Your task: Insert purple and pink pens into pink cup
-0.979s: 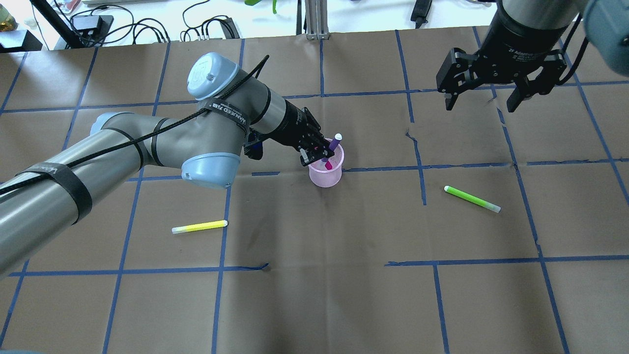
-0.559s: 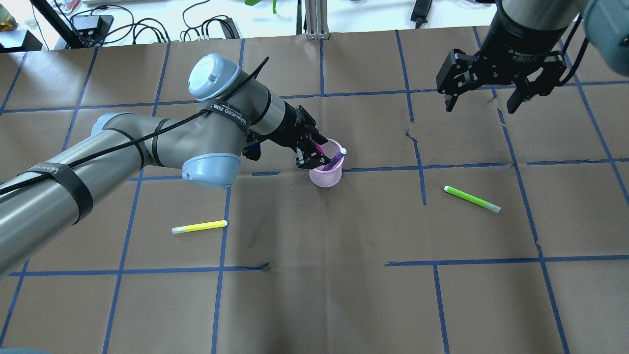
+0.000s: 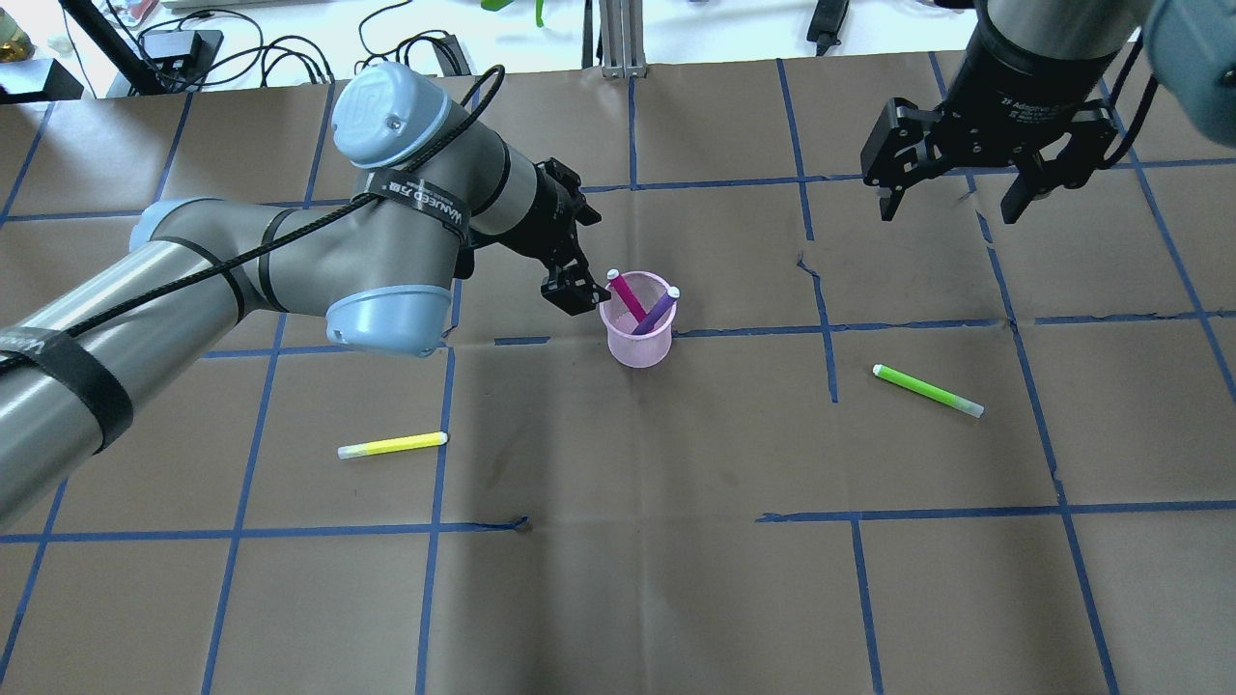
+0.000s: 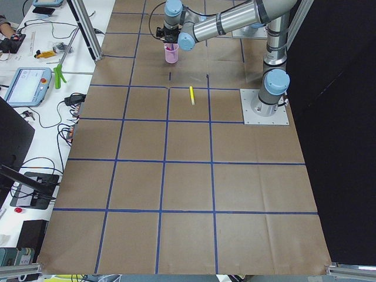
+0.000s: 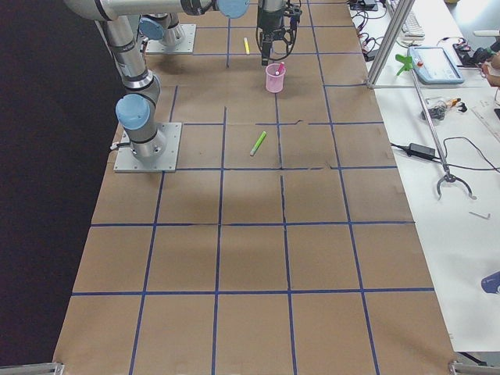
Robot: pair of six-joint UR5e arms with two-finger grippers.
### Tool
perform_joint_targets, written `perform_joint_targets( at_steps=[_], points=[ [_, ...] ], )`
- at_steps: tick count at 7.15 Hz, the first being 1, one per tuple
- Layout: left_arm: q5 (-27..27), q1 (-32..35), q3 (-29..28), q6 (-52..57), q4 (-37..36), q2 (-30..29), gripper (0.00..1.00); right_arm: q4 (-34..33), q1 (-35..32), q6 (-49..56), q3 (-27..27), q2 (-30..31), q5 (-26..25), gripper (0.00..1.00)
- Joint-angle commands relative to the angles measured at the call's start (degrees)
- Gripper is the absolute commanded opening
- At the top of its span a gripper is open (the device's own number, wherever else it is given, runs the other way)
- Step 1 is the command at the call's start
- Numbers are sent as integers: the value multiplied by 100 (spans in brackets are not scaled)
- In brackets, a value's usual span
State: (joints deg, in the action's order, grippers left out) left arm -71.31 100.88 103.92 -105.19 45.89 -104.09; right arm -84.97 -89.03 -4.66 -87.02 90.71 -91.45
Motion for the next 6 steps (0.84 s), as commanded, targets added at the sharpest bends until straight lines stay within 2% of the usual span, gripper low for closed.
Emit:
perform_joint_targets(
  at_steps=[1, 3, 4, 6],
  points=[
    [-1202, -34, 93, 1528, 182, 589, 96, -19, 0, 0, 1, 25, -66, 100],
    [-1657, -103, -46, 2875, 814, 907, 94, -37, 0, 0, 19, 34, -75, 100],
    [-2033, -173, -56, 3604, 851, 1012, 96, -28, 0, 0, 36, 34, -75, 100],
    [-2071, -331, -161, 6138, 877, 1214, 98, -37, 0, 0, 45, 34, -75, 100]
  ],
)
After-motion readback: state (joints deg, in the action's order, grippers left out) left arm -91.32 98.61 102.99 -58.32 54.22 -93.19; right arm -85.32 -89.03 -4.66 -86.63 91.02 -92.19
